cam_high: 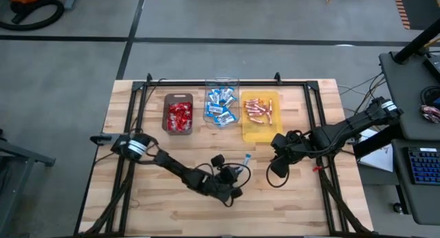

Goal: Sort candy
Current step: Put the white chocolate into the transparent bin

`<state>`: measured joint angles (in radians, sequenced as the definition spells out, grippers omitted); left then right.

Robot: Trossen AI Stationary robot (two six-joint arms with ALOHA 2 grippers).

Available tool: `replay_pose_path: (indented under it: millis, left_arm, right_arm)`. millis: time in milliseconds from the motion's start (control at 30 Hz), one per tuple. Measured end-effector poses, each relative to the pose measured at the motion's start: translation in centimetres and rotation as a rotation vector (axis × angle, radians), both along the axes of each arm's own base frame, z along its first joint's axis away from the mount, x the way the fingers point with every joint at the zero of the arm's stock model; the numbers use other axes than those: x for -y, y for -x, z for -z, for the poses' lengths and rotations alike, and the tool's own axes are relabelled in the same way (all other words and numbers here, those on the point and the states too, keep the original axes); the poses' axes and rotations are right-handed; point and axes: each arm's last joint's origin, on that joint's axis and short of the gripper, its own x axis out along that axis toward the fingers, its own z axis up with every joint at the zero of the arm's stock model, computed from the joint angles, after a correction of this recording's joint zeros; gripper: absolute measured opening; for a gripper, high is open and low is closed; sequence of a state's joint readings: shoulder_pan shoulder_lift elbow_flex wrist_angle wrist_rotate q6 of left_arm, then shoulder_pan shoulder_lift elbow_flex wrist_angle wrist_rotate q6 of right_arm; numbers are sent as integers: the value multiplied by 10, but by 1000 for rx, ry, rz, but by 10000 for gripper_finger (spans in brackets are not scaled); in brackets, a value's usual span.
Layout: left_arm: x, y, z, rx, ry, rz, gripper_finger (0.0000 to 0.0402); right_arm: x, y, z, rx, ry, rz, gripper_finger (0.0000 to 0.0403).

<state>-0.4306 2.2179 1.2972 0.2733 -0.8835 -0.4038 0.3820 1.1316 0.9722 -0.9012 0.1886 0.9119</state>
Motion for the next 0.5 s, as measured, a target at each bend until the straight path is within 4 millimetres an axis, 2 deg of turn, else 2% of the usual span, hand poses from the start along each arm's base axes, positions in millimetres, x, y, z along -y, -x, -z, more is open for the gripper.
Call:
replay_pose_path:
  millis: [167, 267, 400, 500]
  left_arm:
    - [-7, 17, -43, -106, -55, -3, 12]
    - [-18, 29, -72, -163, -86, -18, 12]
    - [-43, 44, -103, -263, -139, -48, 11]
    - [-70, 52, -122, -320, -164, -94, 11]
  right_arm:
    - [0, 0, 0, 0, 7, -7, 203]
    - [0, 0, 0, 4, 18, -8, 203]
    - [1, 0, 0, 6, 28, -11, 203]
    - [1, 0, 0, 7, 31, -14, 203]
